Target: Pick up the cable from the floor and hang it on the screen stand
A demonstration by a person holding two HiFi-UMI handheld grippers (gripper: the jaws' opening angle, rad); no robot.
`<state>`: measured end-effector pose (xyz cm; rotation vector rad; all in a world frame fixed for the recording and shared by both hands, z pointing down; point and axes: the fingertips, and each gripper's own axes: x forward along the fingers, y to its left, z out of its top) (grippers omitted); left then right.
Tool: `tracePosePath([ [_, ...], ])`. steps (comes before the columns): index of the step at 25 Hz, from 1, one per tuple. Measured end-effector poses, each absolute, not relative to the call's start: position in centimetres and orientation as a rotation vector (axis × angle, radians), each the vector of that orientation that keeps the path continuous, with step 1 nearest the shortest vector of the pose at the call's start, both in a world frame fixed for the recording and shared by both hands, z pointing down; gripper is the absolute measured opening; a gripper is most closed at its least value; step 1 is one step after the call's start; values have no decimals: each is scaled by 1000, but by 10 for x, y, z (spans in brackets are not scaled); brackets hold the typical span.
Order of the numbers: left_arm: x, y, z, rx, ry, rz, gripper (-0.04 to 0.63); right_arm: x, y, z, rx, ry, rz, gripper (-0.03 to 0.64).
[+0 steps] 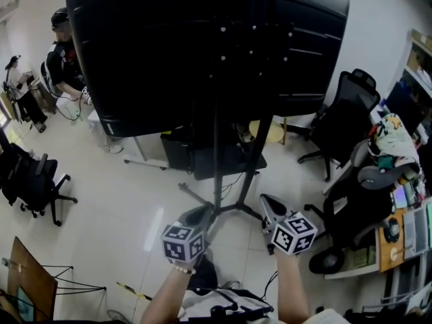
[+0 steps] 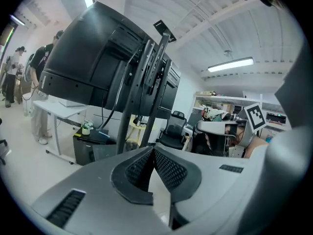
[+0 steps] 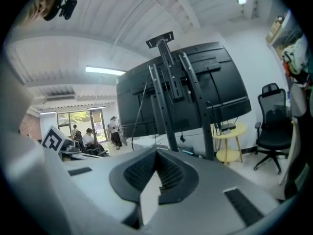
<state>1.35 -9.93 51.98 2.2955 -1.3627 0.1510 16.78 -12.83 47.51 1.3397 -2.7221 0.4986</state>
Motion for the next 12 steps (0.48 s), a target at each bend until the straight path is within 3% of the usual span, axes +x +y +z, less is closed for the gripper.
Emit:
tracePosePath([
  [12, 21, -101, 513, 2297, -1390, 117, 0, 162, -111, 509, 1296, -2674, 569, 3],
])
